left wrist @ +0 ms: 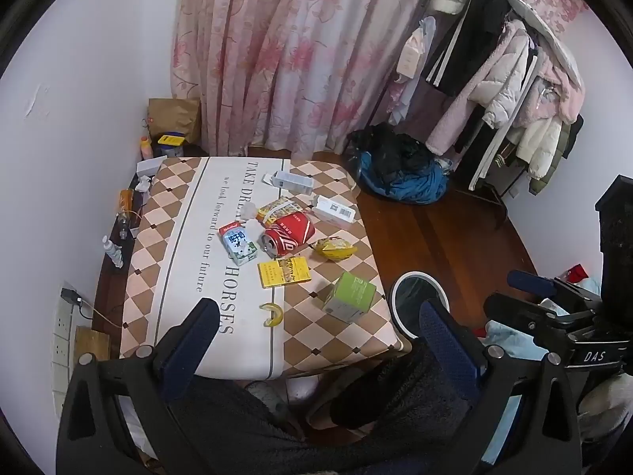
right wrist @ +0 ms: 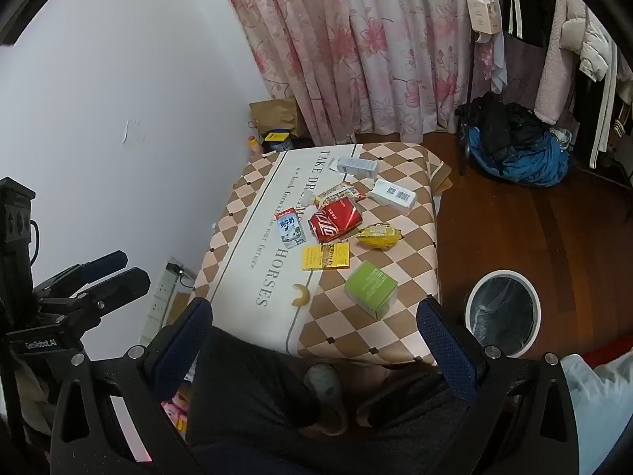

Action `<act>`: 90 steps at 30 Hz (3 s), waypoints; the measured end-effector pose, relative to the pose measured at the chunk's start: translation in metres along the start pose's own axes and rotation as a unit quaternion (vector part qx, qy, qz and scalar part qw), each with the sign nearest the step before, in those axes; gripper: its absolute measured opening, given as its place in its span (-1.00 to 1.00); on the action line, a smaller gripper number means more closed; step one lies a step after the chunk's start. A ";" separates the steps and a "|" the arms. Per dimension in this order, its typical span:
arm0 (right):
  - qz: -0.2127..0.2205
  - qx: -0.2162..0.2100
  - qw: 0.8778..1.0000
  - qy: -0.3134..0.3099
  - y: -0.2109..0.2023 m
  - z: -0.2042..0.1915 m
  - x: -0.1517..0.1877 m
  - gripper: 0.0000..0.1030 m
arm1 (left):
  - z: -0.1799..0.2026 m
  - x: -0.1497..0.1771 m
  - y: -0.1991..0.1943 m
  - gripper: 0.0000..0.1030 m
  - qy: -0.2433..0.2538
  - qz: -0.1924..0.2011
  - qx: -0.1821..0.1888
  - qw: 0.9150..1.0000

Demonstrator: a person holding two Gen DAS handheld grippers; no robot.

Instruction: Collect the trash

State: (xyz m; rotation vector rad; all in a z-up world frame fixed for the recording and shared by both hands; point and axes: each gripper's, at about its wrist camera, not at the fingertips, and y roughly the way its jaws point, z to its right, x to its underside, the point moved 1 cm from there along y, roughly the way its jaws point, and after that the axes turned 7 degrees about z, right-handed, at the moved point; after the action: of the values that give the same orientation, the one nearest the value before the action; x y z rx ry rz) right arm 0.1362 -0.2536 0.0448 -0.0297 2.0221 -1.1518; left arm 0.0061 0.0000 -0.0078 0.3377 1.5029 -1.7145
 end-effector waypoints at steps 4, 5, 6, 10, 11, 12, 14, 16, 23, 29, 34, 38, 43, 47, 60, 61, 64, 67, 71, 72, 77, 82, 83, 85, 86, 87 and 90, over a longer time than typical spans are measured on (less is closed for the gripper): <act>-0.002 0.005 1.000 -0.004 0.002 -0.003 0.000 1.00 | 0.000 0.000 0.000 1.00 -0.001 0.000 0.000 1.000; -0.002 0.005 1.000 -0.004 0.002 -0.003 0.000 1.00 | 0.000 0.000 0.000 1.00 -0.001 0.001 0.000 1.000; -0.003 0.004 1.000 -0.004 0.003 -0.004 0.000 1.00 | 0.000 0.000 0.000 1.00 -0.001 0.001 0.000 1.000; -0.002 0.003 1.000 -0.003 0.003 -0.004 0.001 1.00 | -0.003 -0.001 -0.005 1.00 -0.002 0.002 -0.001 1.000; -0.003 0.005 1.000 -0.006 0.008 -0.009 -0.002 1.00 | -0.003 -0.001 -0.006 1.00 -0.002 0.002 0.000 1.000; -0.003 0.004 1.000 -0.006 0.008 -0.009 -0.003 1.00 | -0.003 -0.001 -0.005 1.00 -0.003 0.002 0.002 1.000; -0.004 0.003 1.000 -0.006 0.010 -0.009 -0.003 1.00 | -0.002 -0.001 -0.006 1.00 -0.004 0.002 0.003 1.000; -0.004 0.002 1.000 -0.005 0.010 -0.008 -0.003 1.00 | -0.002 0.001 -0.008 1.00 -0.005 0.002 0.005 1.000; -0.005 0.005 1.000 -0.009 0.009 -0.008 0.000 1.00 | -0.002 0.004 -0.006 1.00 -0.012 -0.002 0.011 1.000; -0.006 0.003 1.000 -0.009 0.009 -0.010 0.001 1.00 | 0.001 0.006 -0.005 1.00 -0.014 -0.003 0.016 1.000; -0.006 0.002 1.000 -0.011 0.011 -0.012 0.002 1.00 | 0.002 0.006 -0.005 1.00 -0.015 -0.003 0.016 1.000; -0.006 0.002 1.000 -0.011 0.010 -0.012 0.002 1.00 | 0.003 0.005 -0.005 1.00 -0.016 -0.004 0.018 1.000; -0.006 0.000 1.000 -0.009 0.011 -0.014 0.002 1.00 | 0.005 0.004 -0.006 1.00 -0.017 -0.004 0.019 1.000; -0.006 -0.001 1.000 -0.009 0.009 -0.012 0.001 1.00 | 0.009 0.003 -0.005 1.00 -0.020 -0.004 0.024 1.000; -0.005 -0.003 1.000 -0.010 0.011 -0.017 0.003 1.00 | 0.007 0.001 -0.008 1.00 -0.021 -0.001 0.030 0.999; -0.005 -0.003 1.000 -0.011 0.011 -0.017 0.003 1.00 | 0.007 0.001 -0.007 1.00 -0.021 -0.001 0.030 0.999; -0.005 -0.004 1.000 -0.011 0.010 -0.015 0.002 1.00 | 0.008 -0.001 -0.008 1.00 -0.021 -0.001 0.030 0.999; -0.003 -0.004 1.000 -0.011 0.011 -0.019 0.002 1.00 | 0.007 0.000 -0.008 1.00 -0.021 -0.001 0.031 0.999; -0.002 -0.004 1.000 -0.012 0.012 -0.022 0.002 1.00 | 0.008 -0.001 -0.009 1.00 -0.021 0.000 0.031 0.999; -0.002 -0.005 1.000 -0.012 0.010 -0.022 0.002 1.00 | 0.009 -0.001 -0.008 1.00 -0.020 0.000 0.030 0.999; -0.002 -0.005 1.000 -0.011 0.010 -0.023 0.002 1.00 | 0.008 0.000 -0.009 1.00 -0.021 0.001 0.031 0.999; -0.001 -0.006 1.000 -0.011 0.009 -0.020 0.003 1.00 | 0.008 -0.001 -0.009 1.00 -0.021 0.001 0.033 0.999; 0.000 -0.006 1.000 -0.011 0.007 -0.020 0.002 1.00 | 0.008 -0.001 -0.009 1.00 -0.021 0.001 0.032 0.999; -0.001 -0.007 1.000 -0.011 0.008 -0.021 0.001 1.00 | 0.009 -0.001 -0.009 1.00 -0.021 0.001 0.031 0.999; -0.001 -0.007 1.000 -0.011 0.008 -0.022 0.001 1.00 | 0.009 -0.001 -0.009 1.00 -0.021 0.001 0.032 0.999; 0.000 -0.007 1.000 -0.012 0.008 -0.022 0.001 1.00 | 0.009 -0.001 -0.009 1.00 -0.021 0.001 0.032 0.999; -0.001 -0.007 1.000 -0.012 0.009 -0.023 0.001 1.00 | 0.009 0.000 -0.009 1.00 -0.020 0.002 0.032 0.999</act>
State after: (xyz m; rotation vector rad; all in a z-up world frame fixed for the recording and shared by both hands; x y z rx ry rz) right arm 0.1241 -0.2327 0.0440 -0.0515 2.0106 -1.1327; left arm 0.0028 -0.0090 0.0011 0.3368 1.4197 -1.7601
